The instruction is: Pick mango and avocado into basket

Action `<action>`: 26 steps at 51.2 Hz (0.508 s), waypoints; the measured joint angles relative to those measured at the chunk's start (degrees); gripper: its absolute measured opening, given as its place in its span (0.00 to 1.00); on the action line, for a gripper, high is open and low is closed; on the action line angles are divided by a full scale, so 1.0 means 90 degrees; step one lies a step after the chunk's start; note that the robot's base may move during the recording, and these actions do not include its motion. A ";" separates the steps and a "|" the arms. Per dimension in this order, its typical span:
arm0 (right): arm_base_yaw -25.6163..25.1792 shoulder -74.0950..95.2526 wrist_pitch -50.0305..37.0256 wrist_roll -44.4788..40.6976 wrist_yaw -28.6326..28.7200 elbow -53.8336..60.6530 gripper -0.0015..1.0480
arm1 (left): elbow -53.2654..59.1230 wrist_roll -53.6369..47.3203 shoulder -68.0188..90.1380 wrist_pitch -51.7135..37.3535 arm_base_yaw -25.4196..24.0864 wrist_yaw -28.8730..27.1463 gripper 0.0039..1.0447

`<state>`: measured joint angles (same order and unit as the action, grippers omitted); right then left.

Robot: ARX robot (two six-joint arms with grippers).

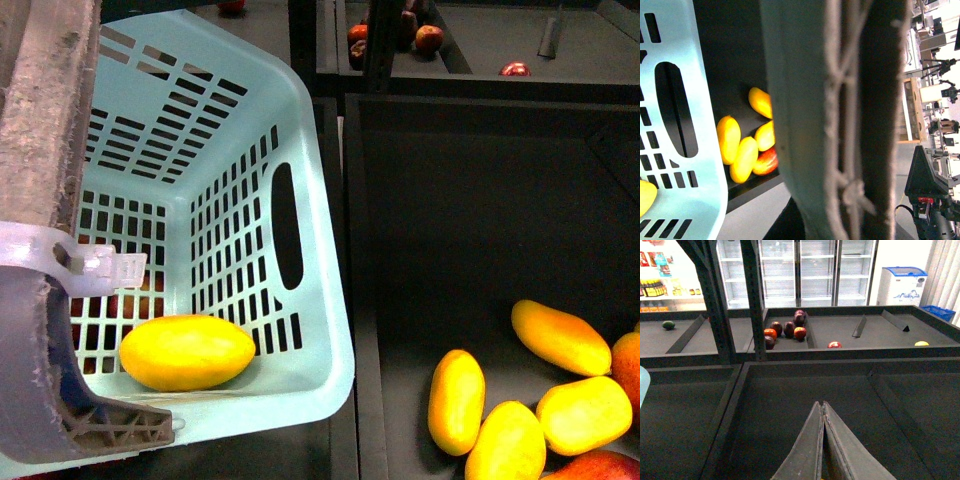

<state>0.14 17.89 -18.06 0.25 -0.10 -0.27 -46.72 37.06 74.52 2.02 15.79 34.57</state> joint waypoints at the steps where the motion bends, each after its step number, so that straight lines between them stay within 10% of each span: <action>1: -0.0002 -0.0024 0.0024 0.0000 0.0000 0.0000 0.02 | 0.0000 0.0002 0.0000 0.0000 0.0000 0.0002 0.06; 13: -0.0002 -0.0508 0.0500 -0.0005 0.0000 0.0000 0.03 | 0.0000 0.0007 0.0000 0.0000 0.0002 0.0012 0.06; 26: 0.0000 -0.0561 0.0529 -0.0007 0.0000 0.0000 0.40 | 0.0000 0.0007 0.0000 0.0000 0.0000 0.0007 0.06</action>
<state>0.14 12.84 -13.30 0.19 -0.10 -0.27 -46.72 37.12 74.52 2.02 15.79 34.63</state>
